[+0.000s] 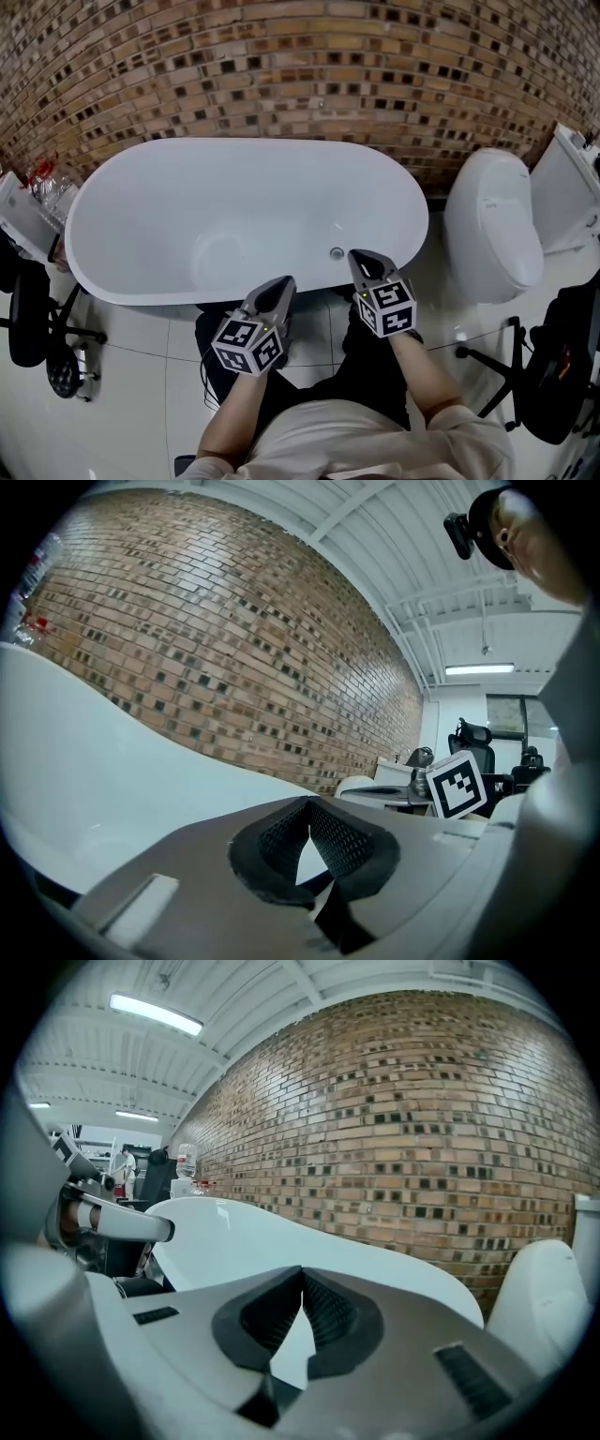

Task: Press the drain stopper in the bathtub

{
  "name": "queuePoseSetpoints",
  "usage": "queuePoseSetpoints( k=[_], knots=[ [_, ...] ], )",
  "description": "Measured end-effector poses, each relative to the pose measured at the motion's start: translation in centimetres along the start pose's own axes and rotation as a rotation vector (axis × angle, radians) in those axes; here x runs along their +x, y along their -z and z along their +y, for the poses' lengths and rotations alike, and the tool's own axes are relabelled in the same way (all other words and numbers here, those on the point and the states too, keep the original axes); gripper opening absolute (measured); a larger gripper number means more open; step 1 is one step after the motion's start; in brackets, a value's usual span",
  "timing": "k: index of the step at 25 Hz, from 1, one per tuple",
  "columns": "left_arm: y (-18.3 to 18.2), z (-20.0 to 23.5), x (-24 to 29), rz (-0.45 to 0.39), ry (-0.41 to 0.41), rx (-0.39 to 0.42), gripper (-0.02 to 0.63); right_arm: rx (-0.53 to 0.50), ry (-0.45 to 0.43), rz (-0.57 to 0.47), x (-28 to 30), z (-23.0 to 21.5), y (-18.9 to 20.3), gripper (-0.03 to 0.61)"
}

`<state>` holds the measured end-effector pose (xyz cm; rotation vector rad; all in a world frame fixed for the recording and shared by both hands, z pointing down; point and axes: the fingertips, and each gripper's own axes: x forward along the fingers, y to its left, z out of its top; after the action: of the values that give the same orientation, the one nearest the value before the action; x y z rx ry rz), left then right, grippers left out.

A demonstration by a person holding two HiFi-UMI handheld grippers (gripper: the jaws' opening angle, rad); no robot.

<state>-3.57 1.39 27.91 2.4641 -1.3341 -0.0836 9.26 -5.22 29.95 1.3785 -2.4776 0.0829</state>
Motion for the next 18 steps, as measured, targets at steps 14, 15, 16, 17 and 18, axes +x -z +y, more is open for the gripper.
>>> queuePoseSetpoints(
  k=[14,15,16,17,18],
  knots=[
    [0.5,-0.7,-1.6,-0.011,-0.012,0.032,0.005,0.039,-0.051,-0.105,-0.4,1.7,-1.7,0.014],
    [0.6,-0.9,-1.6,-0.011,-0.008,0.032,0.005,0.033,-0.052,-0.104,-0.4,1.7,-1.6,0.014],
    [0.6,-1.1,-1.5,-0.01,-0.003,0.033,0.005,0.025,-0.05,-0.102,-0.4,1.7,-1.6,0.015],
    [0.6,-1.3,-1.5,-0.008,0.001,0.033,0.005,0.016,-0.047,-0.1,-0.4,1.6,-1.6,0.015],
    [0.6,-1.4,-1.6,-0.007,0.005,0.032,0.005,0.009,-0.045,-0.099,-0.4,1.6,-1.6,0.016]
  ],
)
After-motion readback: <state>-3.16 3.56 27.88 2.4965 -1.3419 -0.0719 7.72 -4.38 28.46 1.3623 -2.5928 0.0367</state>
